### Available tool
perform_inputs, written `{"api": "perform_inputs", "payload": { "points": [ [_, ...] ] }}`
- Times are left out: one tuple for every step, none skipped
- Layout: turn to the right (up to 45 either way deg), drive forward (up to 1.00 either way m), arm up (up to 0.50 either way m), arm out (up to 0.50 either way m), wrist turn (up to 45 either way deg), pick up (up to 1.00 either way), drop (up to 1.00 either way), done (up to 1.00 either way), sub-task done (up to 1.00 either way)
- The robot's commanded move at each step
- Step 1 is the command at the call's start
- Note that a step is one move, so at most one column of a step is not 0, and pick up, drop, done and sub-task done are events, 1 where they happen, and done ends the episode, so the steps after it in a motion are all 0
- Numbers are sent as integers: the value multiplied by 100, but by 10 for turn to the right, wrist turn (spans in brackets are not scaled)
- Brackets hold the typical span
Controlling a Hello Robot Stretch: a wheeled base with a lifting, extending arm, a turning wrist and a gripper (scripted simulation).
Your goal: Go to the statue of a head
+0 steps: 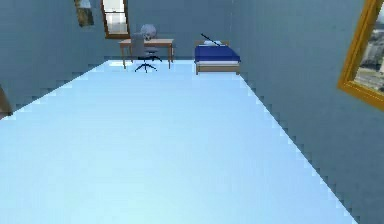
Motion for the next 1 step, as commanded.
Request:
{"api": "perform_inputs", "payload": {
  "points": [
    [0, 100, 0, 0, 0, 0, 0, 0, 0]
  ]
}}
